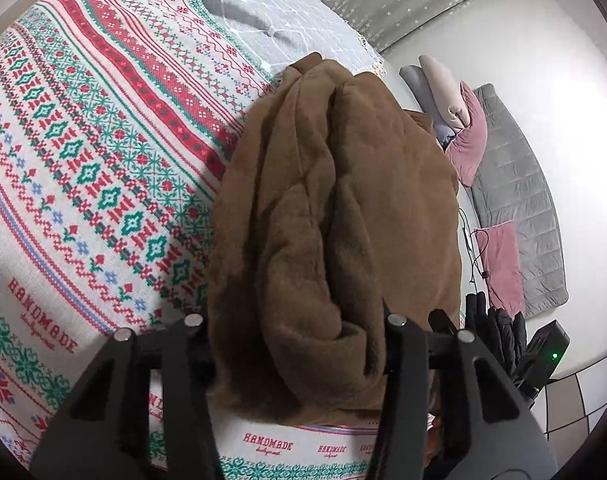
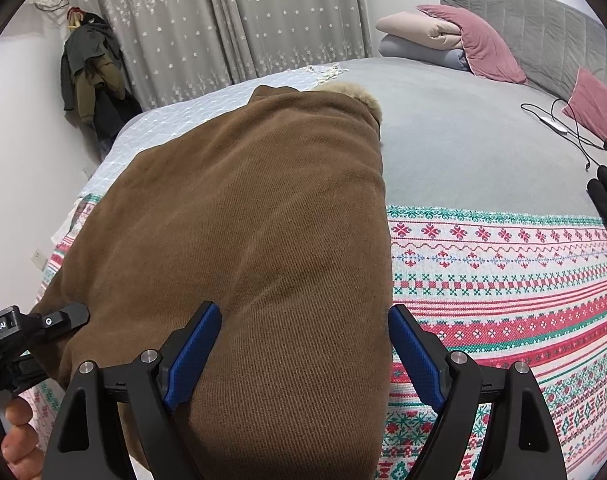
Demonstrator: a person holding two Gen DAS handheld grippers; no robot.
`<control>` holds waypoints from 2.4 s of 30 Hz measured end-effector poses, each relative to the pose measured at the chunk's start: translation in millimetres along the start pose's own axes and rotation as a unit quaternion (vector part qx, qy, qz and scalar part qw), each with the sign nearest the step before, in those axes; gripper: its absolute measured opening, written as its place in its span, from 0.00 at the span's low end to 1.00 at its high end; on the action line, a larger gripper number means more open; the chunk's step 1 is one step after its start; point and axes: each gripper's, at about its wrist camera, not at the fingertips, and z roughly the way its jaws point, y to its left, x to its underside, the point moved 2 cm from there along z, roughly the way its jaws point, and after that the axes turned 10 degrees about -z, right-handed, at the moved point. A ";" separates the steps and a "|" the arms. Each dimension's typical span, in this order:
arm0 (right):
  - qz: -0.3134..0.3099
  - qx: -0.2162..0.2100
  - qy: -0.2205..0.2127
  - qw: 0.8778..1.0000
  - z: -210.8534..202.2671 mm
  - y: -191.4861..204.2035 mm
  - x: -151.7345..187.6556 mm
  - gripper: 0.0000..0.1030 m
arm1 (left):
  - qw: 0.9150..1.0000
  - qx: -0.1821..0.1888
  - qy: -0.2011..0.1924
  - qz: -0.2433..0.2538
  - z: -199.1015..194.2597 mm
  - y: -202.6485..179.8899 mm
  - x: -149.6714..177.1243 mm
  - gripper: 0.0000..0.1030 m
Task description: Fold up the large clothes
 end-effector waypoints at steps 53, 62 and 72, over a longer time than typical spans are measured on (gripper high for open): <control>0.183 -0.284 0.051 0.940 135.7 -95.9 -103.7 0.61 | 0.999 0.000 0.008 0.046 3.4 -5.9 0.7 0.54; 0.151 -0.240 0.045 0.958 121.7 -72.9 -120.3 0.54 | 0.998 -0.010 -0.001 0.055 3.4 -11.1 -1.5 0.45; 0.143 -0.225 0.048 0.963 123.5 -73.9 -119.9 0.52 | 0.999 0.003 0.010 0.048 12.8 -7.8 -9.4 0.49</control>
